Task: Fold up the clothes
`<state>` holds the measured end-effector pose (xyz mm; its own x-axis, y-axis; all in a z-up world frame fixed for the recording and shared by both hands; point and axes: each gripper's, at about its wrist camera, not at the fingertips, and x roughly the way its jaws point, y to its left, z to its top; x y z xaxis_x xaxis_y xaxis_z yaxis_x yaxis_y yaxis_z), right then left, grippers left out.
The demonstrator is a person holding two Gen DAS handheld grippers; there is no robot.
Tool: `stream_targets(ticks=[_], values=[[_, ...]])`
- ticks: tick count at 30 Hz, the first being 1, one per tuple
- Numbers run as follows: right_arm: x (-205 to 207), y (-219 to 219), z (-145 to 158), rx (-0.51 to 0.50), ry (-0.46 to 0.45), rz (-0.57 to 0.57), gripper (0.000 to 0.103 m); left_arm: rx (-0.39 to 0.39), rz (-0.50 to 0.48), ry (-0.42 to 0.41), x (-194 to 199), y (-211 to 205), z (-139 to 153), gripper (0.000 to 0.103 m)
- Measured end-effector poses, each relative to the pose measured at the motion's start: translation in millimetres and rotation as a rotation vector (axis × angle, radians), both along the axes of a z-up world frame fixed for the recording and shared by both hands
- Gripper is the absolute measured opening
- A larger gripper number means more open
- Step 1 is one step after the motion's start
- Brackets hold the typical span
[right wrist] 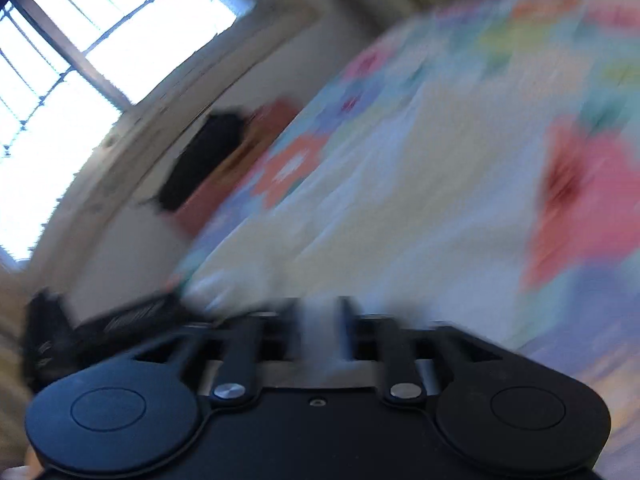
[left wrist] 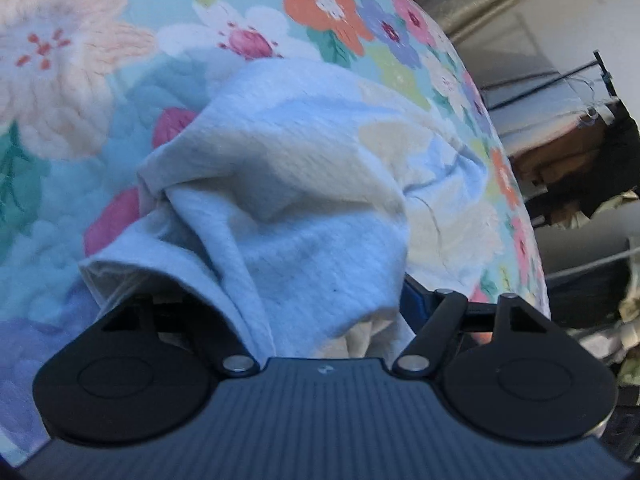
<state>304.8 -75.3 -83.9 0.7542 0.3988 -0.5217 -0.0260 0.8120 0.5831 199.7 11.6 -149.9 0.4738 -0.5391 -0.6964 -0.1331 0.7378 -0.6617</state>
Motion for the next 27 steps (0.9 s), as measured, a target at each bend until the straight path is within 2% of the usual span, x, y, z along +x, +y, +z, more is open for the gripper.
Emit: stream_targets(ticks=[2,4,7,9,12,14,16,17,18,19,21,23,27], values=[[3,-25,4,-0.023,-0.020,-0.104,0.097,-0.035,0.030,0.015,2,6,-5,0.072],[15,-51,0,0.016,0.031,-0.173,0.097,-0.084,0.063,0.028,3,16,-9,0.072],[35,-83,-26,0.193,0.151,-0.254,0.097,-0.188,0.125,0.052,4,31,-21,0.074],[45,-92,-48,0.307,0.185,-0.251,0.098,-0.267,0.160,0.070,4,39,-33,0.075],[60,-76,-60,0.325,0.133,-0.201,0.099,-0.333,0.178,0.075,7,42,-44,0.077],[72,-53,-64,0.347,0.114,-0.089,0.097,-0.345,0.180,0.069,9,40,-46,0.077],[85,-23,-66,0.325,0.127,-0.012,0.091,-0.346,0.174,0.060,11,38,-47,0.076],[87,-9,-64,0.273,0.130,0.008,0.081,-0.349,0.171,0.056,11,37,-47,0.076],[89,6,-62,0.223,0.142,0.023,0.067,-0.357,0.169,0.054,12,37,-48,0.076],[89,16,-63,0.214,0.158,0.031,0.060,-0.365,0.167,0.053,12,37,-48,0.076],[86,26,-69,0.293,0.199,0.048,0.035,-0.398,0.163,0.051,13,37,-50,0.074],[84,30,-76,0.408,0.228,0.063,0.030,-0.435,0.153,0.054,12,37,-51,0.073],[61,37,-70,0.431,0.204,0.076,0.026,-0.473,0.103,0.074,14,30,-50,0.072]])
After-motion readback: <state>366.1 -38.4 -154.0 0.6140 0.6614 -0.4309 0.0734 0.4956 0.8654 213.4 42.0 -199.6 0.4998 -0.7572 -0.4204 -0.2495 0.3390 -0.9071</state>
